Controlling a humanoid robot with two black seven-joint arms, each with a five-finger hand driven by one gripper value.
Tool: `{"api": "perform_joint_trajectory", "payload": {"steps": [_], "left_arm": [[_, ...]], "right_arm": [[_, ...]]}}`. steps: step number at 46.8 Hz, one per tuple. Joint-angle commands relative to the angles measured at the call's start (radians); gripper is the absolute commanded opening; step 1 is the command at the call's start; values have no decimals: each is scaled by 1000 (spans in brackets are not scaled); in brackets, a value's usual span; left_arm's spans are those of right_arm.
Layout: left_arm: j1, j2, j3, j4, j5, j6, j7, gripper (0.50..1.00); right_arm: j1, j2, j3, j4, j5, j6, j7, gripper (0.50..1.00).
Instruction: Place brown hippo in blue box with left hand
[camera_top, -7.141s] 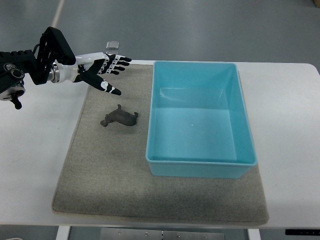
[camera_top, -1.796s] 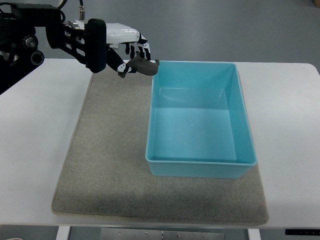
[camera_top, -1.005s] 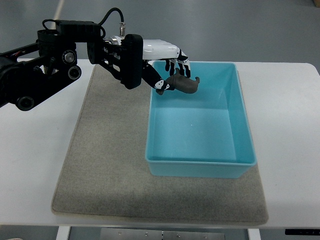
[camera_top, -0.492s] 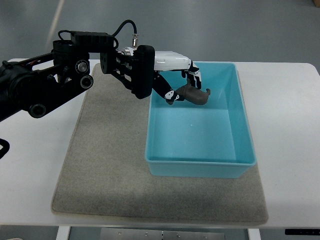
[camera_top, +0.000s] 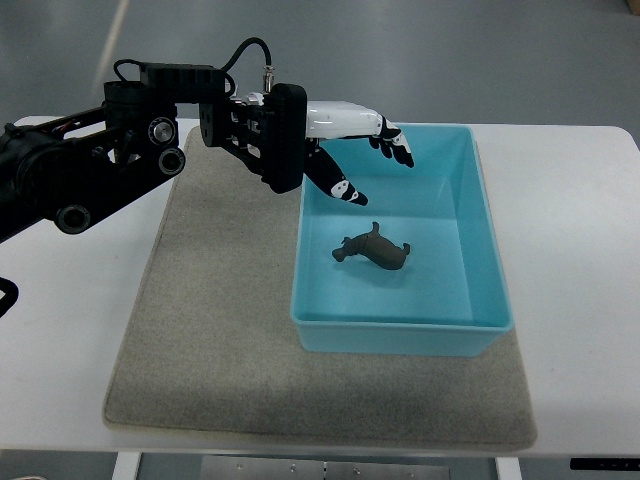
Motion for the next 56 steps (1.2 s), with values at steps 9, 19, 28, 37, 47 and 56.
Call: {"api": "perform_joint_trajectory", "payload": {"steps": [9, 19, 28, 37, 47, 56], "left_arm": [[-2, 6, -12, 93, -15, 18, 0, 797], [-3, 12, -12, 198, -23, 68, 2, 829], [-2, 25, -12, 265, -84, 211, 2, 999], [0, 34, -3, 353, -242, 220, 0, 999], [2, 31, -4, 455, -346, 225, 0, 999], [3, 12, 3, 523, -568, 281, 17, 1000]], "right_arm": [[0, 0, 0, 0, 0, 0, 0, 936], [0, 0, 0, 0, 0, 0, 0, 936], [0, 0, 0, 0, 0, 0, 0, 936], [0, 0, 0, 0, 0, 0, 0, 936], [0, 0, 0, 0, 0, 0, 0, 936], [0, 0, 0, 0, 0, 0, 0, 936]]}}
